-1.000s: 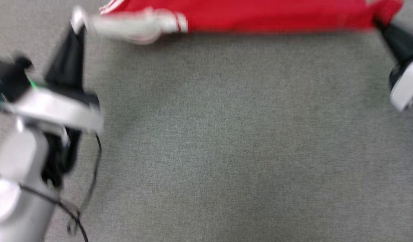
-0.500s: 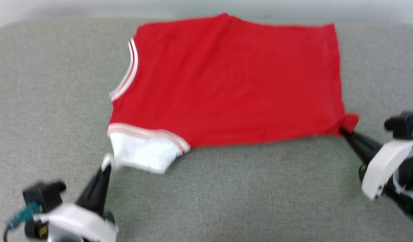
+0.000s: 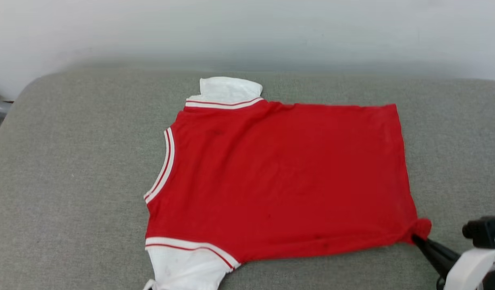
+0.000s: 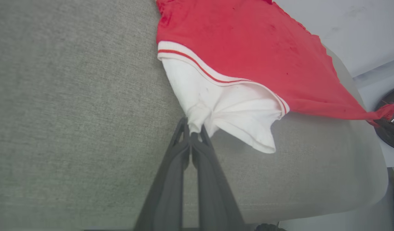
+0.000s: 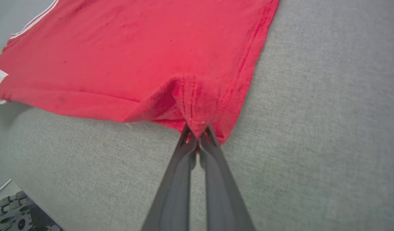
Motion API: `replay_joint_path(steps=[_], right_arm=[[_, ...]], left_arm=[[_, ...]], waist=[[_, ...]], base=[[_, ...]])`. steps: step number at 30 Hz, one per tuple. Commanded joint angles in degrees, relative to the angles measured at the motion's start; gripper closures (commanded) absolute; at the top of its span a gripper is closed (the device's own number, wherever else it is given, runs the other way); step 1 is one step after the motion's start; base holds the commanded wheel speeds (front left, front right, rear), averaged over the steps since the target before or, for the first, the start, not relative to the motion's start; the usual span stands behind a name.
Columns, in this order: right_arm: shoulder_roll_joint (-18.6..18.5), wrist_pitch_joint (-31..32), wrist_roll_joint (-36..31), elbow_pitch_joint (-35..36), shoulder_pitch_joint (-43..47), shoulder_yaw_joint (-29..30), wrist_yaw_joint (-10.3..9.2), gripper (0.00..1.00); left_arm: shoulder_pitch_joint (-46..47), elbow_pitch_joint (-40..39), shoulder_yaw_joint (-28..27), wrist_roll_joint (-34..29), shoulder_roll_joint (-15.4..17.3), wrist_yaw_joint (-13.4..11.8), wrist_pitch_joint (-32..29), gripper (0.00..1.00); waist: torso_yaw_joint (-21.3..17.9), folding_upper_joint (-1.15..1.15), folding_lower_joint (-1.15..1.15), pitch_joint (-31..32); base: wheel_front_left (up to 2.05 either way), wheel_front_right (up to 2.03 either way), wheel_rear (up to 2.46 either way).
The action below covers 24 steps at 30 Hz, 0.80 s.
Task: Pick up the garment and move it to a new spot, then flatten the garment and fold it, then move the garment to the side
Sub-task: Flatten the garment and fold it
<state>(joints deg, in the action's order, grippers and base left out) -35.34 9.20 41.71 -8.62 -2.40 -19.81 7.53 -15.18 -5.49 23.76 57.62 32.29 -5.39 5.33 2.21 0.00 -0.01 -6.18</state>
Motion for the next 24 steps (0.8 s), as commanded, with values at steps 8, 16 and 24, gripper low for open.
replay_joint_path(steps=[8, 16, 24], right_arm=[[1.3, 1.0, -1.5, 2.0, 9.2, 4.4, -0.08, 1.0], [2.8, 1.9, -2.7, 3.5, 13.9, 7.3, -0.08, 1.0], [4.9, 2.5, -3.1, 4.8, 11.0, 10.0, -0.09, 1.0]], left_arm=[[-5.3, -0.1, 0.6, 4.7, 0.4, 0.7, -2.8, 1.0], [-6.0, -1.3, 1.0, 5.0, 0.5, 0.7, -3.5, 1.0], [-1.4, -1.9, 0.2, 1.8, 1.3, 1.1, -1.6, 1.0]], waist=[[0.1, 0.0, 0.01, 2.2], [0.7, 0.0, 0.01, 2.4], [-0.4, 0.0, 0.01, 1.2]], base=[[0.0, 0.0, 0.0], [0.0, 0.0, 0.0], [0.0, 0.0, 0.0]])
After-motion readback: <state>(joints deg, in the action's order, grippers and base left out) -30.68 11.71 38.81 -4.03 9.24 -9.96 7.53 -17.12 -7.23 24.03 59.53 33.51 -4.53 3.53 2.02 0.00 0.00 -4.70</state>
